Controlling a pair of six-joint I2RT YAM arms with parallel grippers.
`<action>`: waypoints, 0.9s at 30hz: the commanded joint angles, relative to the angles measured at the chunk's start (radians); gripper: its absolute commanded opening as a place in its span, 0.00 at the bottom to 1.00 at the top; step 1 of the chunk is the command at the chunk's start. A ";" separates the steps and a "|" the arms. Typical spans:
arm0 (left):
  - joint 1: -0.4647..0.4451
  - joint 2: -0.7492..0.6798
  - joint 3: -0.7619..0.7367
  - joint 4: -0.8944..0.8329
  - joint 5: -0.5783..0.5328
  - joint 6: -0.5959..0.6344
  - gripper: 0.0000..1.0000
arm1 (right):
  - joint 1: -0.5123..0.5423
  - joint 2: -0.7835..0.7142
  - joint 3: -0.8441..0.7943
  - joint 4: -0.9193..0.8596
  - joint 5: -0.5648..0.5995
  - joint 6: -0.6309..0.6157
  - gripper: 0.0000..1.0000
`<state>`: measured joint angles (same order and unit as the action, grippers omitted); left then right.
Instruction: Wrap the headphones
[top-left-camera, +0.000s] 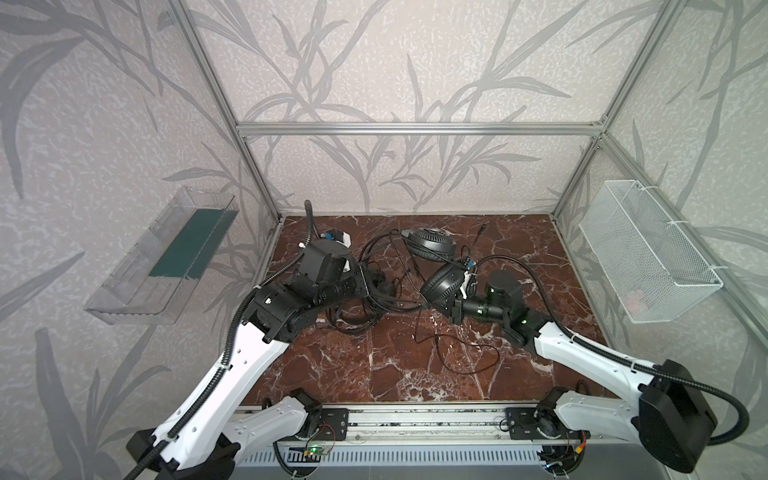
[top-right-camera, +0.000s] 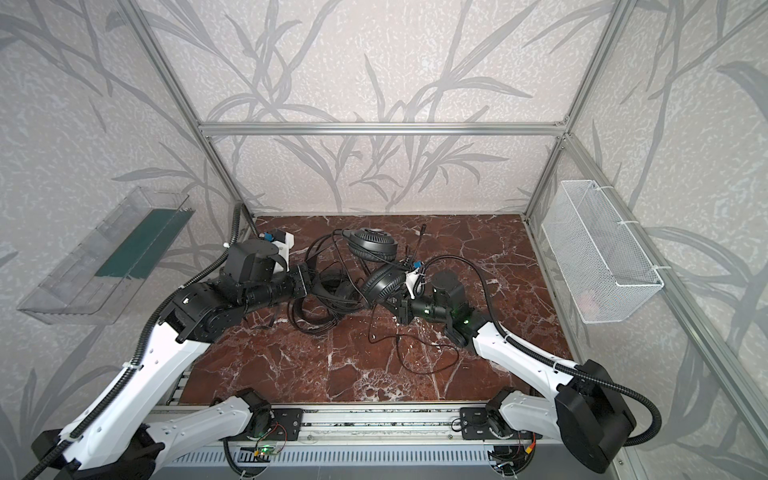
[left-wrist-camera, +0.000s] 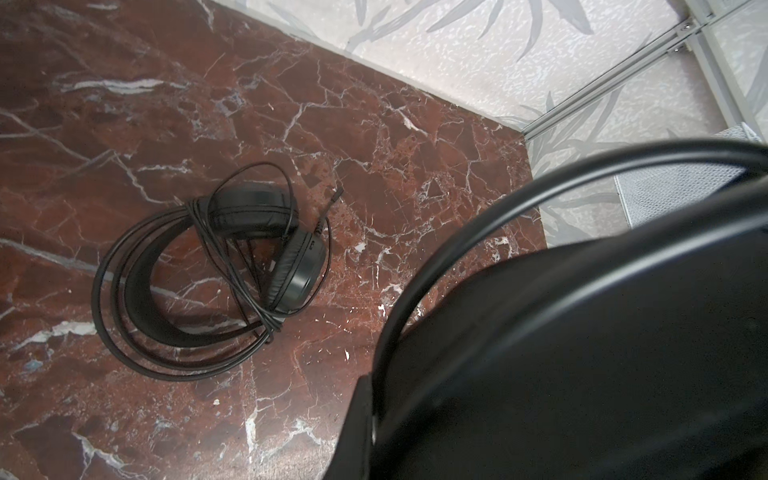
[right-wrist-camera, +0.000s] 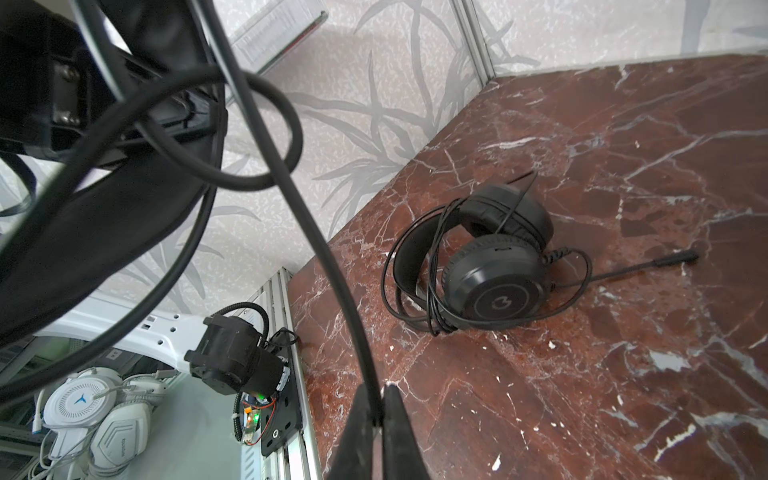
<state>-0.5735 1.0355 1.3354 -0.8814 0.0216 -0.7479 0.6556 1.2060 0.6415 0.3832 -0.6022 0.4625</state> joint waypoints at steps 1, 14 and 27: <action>0.015 -0.042 0.029 0.199 -0.048 -0.130 0.00 | 0.020 0.013 -0.038 0.031 0.016 0.014 0.19; 0.025 0.035 0.138 -0.036 -0.071 -0.097 0.00 | 0.040 0.073 -0.166 0.231 0.069 0.003 0.53; 0.067 0.048 0.198 -0.114 -0.014 -0.090 0.00 | 0.041 0.302 -0.207 0.488 0.190 -0.043 0.54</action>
<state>-0.5102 1.0988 1.4849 -1.0256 -0.0067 -0.8204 0.6930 1.4719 0.4469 0.7383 -0.4595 0.4473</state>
